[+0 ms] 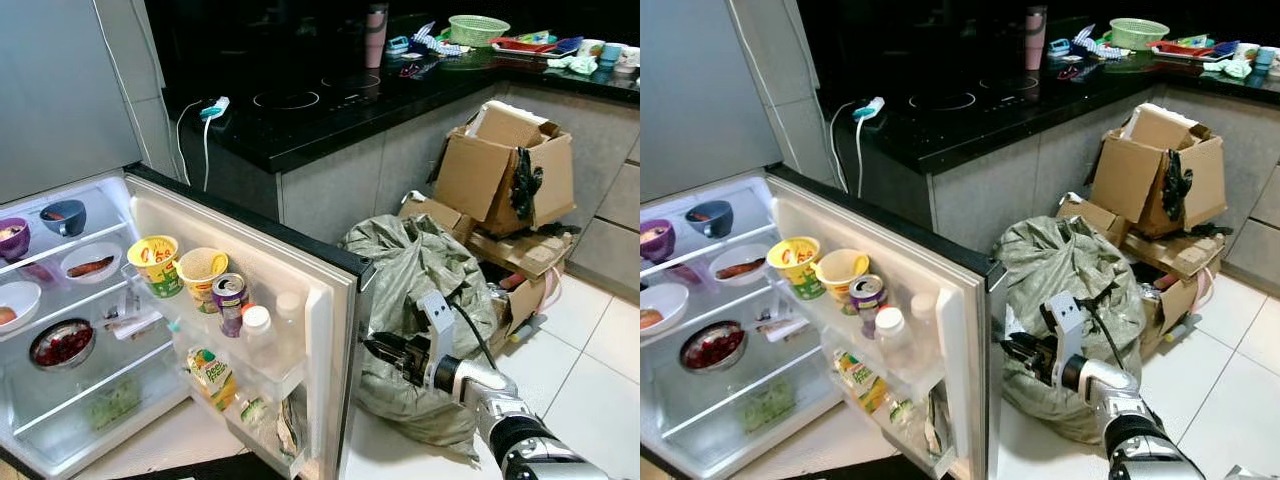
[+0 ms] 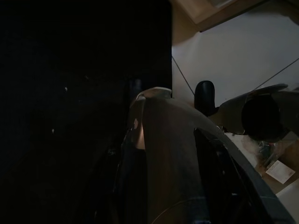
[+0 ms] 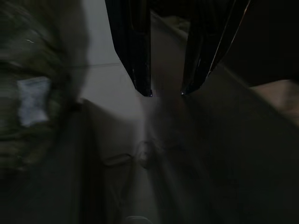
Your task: Restocking fridge
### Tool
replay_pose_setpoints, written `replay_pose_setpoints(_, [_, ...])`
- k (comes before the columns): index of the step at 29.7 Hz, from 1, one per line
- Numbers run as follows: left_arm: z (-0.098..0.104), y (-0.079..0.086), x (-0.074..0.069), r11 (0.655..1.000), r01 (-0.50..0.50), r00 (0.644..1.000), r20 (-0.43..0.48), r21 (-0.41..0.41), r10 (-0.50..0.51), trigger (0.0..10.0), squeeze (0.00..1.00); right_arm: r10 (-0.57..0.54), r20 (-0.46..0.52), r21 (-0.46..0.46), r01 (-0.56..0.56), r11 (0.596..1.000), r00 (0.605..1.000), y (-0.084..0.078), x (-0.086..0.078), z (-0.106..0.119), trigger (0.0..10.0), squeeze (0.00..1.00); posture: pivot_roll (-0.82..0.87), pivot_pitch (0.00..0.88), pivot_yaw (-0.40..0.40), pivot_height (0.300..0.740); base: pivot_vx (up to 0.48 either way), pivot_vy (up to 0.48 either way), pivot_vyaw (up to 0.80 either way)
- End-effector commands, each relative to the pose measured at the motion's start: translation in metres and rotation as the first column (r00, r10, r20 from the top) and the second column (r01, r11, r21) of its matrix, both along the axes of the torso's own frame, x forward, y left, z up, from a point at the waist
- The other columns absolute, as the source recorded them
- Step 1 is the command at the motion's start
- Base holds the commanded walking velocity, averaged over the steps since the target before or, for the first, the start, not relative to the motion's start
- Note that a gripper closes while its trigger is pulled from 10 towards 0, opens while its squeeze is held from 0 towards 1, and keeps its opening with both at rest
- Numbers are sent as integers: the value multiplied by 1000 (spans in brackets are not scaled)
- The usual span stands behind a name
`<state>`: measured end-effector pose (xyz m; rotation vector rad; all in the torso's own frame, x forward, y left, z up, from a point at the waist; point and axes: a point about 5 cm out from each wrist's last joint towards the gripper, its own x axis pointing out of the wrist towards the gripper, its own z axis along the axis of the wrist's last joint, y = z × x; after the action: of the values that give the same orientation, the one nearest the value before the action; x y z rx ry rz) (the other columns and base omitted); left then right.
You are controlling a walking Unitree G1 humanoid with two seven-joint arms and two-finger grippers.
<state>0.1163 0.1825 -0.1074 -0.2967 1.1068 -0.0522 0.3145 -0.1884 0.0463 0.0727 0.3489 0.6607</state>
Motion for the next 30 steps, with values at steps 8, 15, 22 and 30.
replay_pose_setpoints(8, [0, -1, 0, 1000, 16, 1000, -3, 1, -16, 10000, 0, -143, 74, -69, 148, 987, 987, -9, 15, 13, 10000, 0, -40, 9, 9, 740, 0, 0, 0])
replay_pose_setpoints(15, [-1, -2, -1, 1000, 14, 1000, -5, -2, -14, 10000, 0, -262, 120, -137, 278, 951, 957, -14, 27, 23, 10000, 0, -32, 16, 8, 740, 0, 0, 0])
replay_pose_setpoints(22, [-1, -1, -5, 1000, 15, 1000, -11, -2, -15, 10000, 0, -401, 165, -227, 430, 874, 901, -33, 33, 31, 10000, 0, -29, 34, 15, 740, 0, 0, 0])
replay_pose_setpoints(30, [-3, 6, -14, 1000, 15, 1000, -26, 7, -15, 10000, 0, -560, 204, -319, 595, 737, 803, -60, 34, 35, 10000, 0, -4, 63, 25, 740, 0, 0, 0])
